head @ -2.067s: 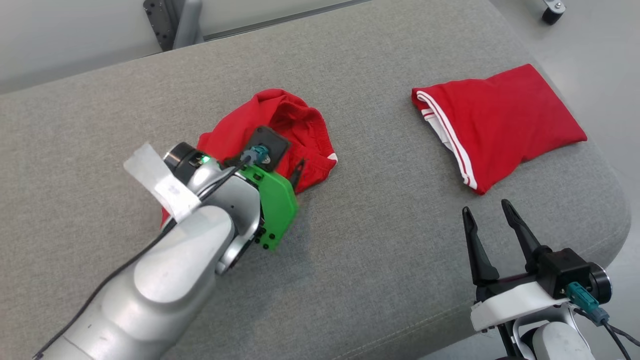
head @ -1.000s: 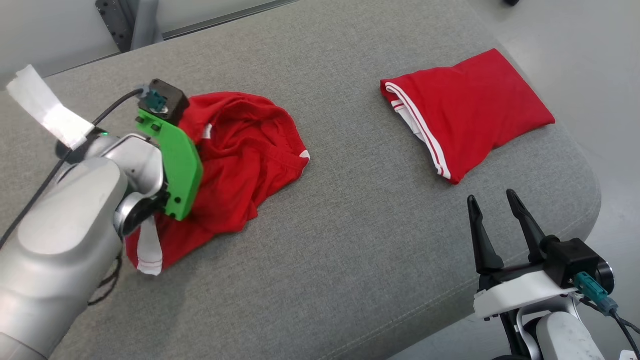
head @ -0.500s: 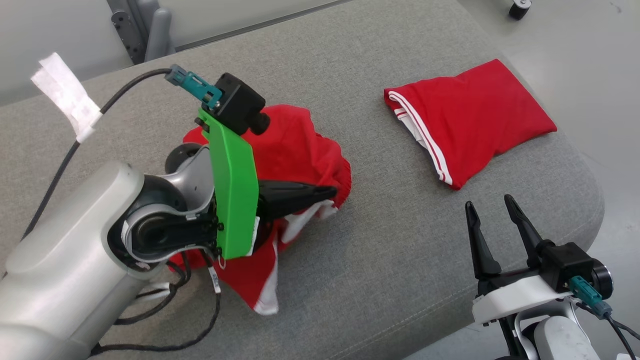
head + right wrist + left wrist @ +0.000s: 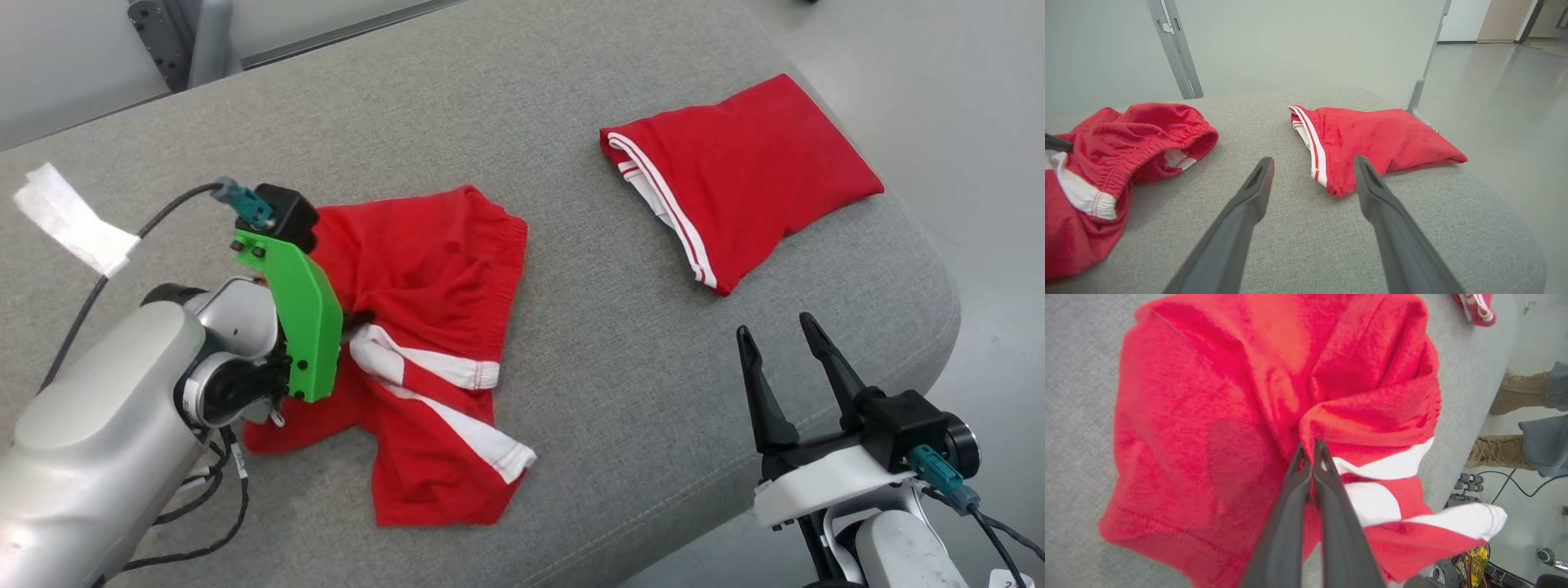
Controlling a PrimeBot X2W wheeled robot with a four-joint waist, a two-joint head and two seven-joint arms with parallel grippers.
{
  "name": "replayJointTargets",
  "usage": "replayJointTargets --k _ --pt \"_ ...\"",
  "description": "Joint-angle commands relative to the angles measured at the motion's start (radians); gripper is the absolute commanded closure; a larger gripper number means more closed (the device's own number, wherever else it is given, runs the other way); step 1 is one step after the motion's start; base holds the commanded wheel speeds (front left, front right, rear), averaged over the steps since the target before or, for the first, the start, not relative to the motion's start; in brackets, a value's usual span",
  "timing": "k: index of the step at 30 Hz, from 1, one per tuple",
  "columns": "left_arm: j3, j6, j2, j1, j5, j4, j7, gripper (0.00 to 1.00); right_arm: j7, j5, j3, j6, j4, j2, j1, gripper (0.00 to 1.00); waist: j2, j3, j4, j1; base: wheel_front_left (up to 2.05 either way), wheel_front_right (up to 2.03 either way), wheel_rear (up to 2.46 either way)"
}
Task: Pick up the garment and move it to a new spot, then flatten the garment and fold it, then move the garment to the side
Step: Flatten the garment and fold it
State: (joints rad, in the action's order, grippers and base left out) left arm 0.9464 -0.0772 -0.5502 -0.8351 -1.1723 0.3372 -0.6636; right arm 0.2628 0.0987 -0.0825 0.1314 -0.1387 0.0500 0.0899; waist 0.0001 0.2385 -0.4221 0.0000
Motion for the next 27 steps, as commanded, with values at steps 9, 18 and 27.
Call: replayJointTargets --k 9,18,27 --pt "-0.042 -0.002 0.028 -0.065 0.056 0.207 0.156 0.20 0.003 -0.018 0.021 -0.002 -0.006 0.001 -0.014 0.00 -0.0001 0.002 0.020 0.0000 0.00 0.00 0.00" --pt "-0.114 0.006 -0.031 0.038 0.068 0.096 0.383 0.00 0.003 -0.033 0.033 -0.002 0.007 0.001 -0.035 0.00 -0.0001 -0.042 0.064 0.0000 0.00 0.00 0.00" --pt "-0.131 0.315 -0.048 0.404 0.114 -0.365 0.651 0.00 0.003 -0.065 0.089 -0.002 0.031 0.006 -0.075 0.00 -0.0001 -0.052 0.171 0.0000 0.00 0.00 0.00"
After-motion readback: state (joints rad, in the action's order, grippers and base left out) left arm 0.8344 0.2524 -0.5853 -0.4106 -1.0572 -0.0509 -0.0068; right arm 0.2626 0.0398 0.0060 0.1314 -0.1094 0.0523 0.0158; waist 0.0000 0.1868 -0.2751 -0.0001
